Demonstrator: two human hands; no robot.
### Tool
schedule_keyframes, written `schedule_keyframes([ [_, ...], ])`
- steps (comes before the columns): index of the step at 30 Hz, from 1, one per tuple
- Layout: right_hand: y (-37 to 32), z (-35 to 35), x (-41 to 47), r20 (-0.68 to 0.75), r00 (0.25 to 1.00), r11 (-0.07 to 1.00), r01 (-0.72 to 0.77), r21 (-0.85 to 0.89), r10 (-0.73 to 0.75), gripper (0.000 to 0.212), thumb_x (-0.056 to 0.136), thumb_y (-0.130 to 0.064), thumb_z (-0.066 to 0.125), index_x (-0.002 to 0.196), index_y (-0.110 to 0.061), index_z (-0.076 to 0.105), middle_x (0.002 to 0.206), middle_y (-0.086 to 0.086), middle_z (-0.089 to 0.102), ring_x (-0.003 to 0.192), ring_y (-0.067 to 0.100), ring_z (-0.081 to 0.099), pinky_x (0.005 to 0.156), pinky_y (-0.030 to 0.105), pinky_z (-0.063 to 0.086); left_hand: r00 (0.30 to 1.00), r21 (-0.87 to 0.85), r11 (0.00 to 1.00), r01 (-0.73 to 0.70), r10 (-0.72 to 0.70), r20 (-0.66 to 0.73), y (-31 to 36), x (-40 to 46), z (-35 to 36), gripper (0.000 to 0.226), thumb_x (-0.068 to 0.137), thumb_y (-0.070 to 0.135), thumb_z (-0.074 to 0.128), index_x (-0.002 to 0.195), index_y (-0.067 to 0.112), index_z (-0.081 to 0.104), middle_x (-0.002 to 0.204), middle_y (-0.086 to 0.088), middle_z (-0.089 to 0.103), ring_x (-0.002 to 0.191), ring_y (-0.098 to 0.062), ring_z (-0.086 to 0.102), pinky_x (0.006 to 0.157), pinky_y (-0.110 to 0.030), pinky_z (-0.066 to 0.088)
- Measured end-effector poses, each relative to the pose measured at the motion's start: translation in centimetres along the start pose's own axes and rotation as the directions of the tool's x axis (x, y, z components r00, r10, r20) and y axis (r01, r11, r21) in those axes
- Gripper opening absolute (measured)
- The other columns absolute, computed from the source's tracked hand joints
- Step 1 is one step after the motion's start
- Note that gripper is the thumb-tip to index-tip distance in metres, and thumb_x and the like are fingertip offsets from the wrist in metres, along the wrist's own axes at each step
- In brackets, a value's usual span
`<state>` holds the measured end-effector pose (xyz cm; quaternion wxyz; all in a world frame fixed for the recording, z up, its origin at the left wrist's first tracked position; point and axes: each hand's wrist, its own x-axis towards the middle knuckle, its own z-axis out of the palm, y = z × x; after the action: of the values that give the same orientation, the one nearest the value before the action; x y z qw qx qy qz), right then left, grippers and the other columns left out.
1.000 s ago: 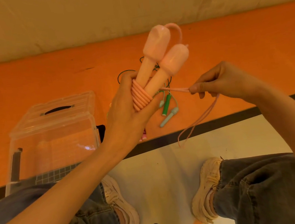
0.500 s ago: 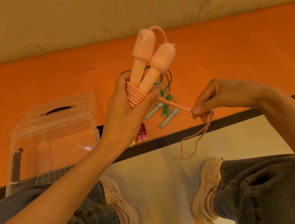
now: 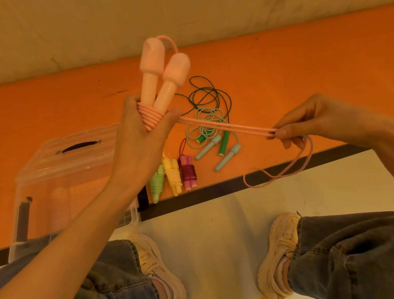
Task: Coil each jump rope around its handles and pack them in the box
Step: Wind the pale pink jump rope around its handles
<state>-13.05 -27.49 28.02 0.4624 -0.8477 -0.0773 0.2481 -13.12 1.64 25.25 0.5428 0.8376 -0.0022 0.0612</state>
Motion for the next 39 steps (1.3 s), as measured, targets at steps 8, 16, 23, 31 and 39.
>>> schedule_keyframes([
  [8, 0.1, -0.3, -0.5, 0.327, 0.945, 0.999, -0.01, 0.044, -0.005, 0.053, 0.063, -0.069, 0.07, 0.092, -0.026, 0.078, 0.062, 0.001, 0.06, 0.055, 0.014, 0.049, 0.064, 0.021, 0.049, 1.0, 0.038, 0.999, 0.013, -0.012, -0.021, -0.4, 0.8, -0.2, 0.039, 0.086, 0.038, 0.067, 0.113, 0.022, 0.043, 0.088, 0.004, 0.054, 0.067, -0.004, 0.049, 0.06, -0.029, 0.046],
  [16, 0.6, -1.3, -1.0, 0.323, 0.934, 0.97, 0.081, 0.228, -0.154, 0.042, 0.071, -0.057, 0.074, 0.088, -0.019, 0.078, 0.058, 0.003, 0.058, 0.052, 0.012, 0.046, 0.054, 0.018, 0.043, 0.976, 0.438, 0.879, -0.187, 0.116, 0.183, -1.0, 0.2, -0.1, 0.063, 0.08, 0.06, 0.057, 0.127, 0.021, 0.042, 0.1, 0.009, 0.047, 0.072, -0.004, 0.041, 0.057, -0.027, 0.033],
  [23, 0.3, -1.1, -0.8, 0.375, 0.891, 0.929, 0.118, 0.35, -0.255, 0.029, 0.079, -0.048, 0.071, 0.088, -0.022, 0.078, 0.058, -0.004, 0.059, 0.051, 0.005, 0.046, 0.053, 0.016, 0.041, 0.94, 0.604, 0.739, -0.298, 0.116, 0.322, -0.9, -0.1, 0.1, 0.088, 0.065, 0.075, 0.044, 0.131, 0.017, 0.042, 0.119, -0.003, 0.053, 0.087, -0.023, 0.055, 0.08, -0.048, 0.046],
  [31, -0.7, 0.0, 0.0, 0.382, 0.865, 0.899, 0.159, 0.408, -0.326, 0.024, 0.083, -0.044, 0.067, 0.089, -0.022, 0.077, 0.058, -0.008, 0.056, 0.05, 0.002, 0.042, 0.05, 0.017, 0.033, 0.856, 0.742, 0.43, -0.513, 0.199, 0.477, -2.1, -1.1, 2.1, 0.055, 0.086, 0.052, 0.036, 0.118, 0.01, 0.055, 0.098, -0.01, 0.058, 0.065, -0.033, 0.059, 0.062, -0.048, 0.052],
  [39, -1.5, 0.3, 0.0, 0.086, 0.965, 0.928, 0.212, 0.306, -0.248, 0.017, 0.081, -0.033, 0.064, 0.087, -0.021, 0.075, 0.059, -0.005, 0.049, 0.052, 0.008, 0.035, 0.049, 0.019, 0.029, 0.801, 0.698, 0.405, -0.591, 0.196, 0.565, -2.7, -0.3, 1.0, 0.055, 0.087, 0.054, 0.036, 0.124, 0.016, 0.048, 0.102, -0.007, 0.058, 0.069, -0.032, 0.058, 0.066, -0.048, 0.052],
])
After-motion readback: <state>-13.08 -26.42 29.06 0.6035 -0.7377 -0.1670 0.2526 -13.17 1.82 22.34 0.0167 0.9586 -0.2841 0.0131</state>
